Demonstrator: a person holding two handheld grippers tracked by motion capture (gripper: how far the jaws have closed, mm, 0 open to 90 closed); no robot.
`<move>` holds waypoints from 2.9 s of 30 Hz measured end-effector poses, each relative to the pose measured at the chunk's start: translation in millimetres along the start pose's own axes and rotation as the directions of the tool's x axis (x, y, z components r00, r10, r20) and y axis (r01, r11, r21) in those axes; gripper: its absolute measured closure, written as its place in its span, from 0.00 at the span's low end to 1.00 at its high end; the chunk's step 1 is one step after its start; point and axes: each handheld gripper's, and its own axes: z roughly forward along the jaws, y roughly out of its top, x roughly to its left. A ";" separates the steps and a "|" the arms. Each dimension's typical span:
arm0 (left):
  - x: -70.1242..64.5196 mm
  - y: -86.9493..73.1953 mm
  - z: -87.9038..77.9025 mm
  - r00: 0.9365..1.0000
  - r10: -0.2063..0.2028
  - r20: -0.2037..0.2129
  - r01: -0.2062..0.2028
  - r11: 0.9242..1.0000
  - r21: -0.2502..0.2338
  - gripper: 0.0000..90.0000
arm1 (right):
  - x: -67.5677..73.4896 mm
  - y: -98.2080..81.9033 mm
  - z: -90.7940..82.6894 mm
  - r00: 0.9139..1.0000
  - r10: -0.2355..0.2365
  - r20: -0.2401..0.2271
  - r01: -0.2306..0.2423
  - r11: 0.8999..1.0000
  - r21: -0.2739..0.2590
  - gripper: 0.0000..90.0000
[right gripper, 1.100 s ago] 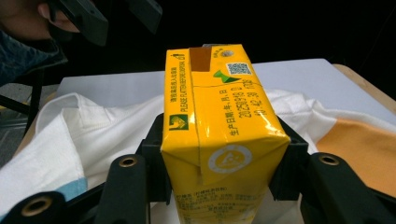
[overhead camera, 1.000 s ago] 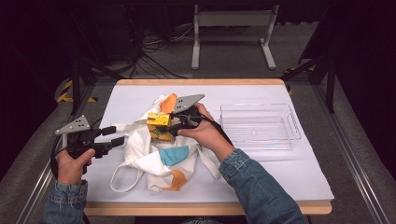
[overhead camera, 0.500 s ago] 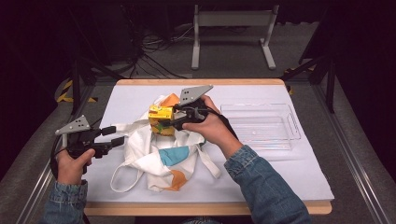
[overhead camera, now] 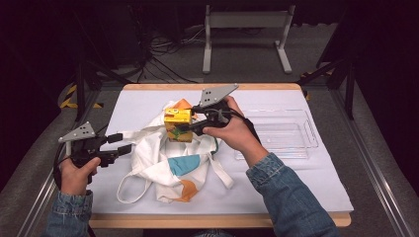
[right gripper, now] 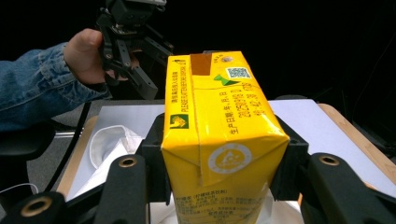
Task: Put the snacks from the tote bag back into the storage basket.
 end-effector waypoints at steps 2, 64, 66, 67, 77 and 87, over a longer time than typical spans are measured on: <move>-0.5 0.6 0.9 1.000 0.002 0.000 -0.002 1.000 -0.004 0.41 | 0.4 0.9 -8.0 1.000 0.002 0.002 -0.002 1.000 -0.004 0.57; -2.9 -1.2 -2.0 1.000 0.001 -0.021 -0.002 1.000 -0.022 0.39 | -30.8 -51.1 -173.8 0.979 0.051 0.196 -0.058 0.998 0.031 0.57; -3.4 -2.0 -2.7 1.000 -0.003 -0.023 0.003 1.000 -0.022 0.39 | -31.2 -54.0 -175.2 0.980 0.050 0.195 -0.058 0.998 0.035 0.57; -3.4 -2.3 -3.6 1.000 -0.005 -0.024 0.004 1.000 -0.023 0.39 | -31.4 -55.7 -175.8 0.980 0.050 0.194 -0.058 0.998 0.037 0.57; -6.4 -7.3 -10.5 0.999 -0.015 -0.042 0.014 1.000 -0.024 0.39 | -36.0 -75.1 -176.0 0.983 0.045 0.178 -0.058 0.996 0.069 0.57; -7.5 -11.1 -16.9 0.998 -0.019 -0.058 0.017 0.999 -0.028 0.39 | -39.9 -94.3 -169.7 0.986 0.057 0.158 -0.075 0.992 0.106 0.57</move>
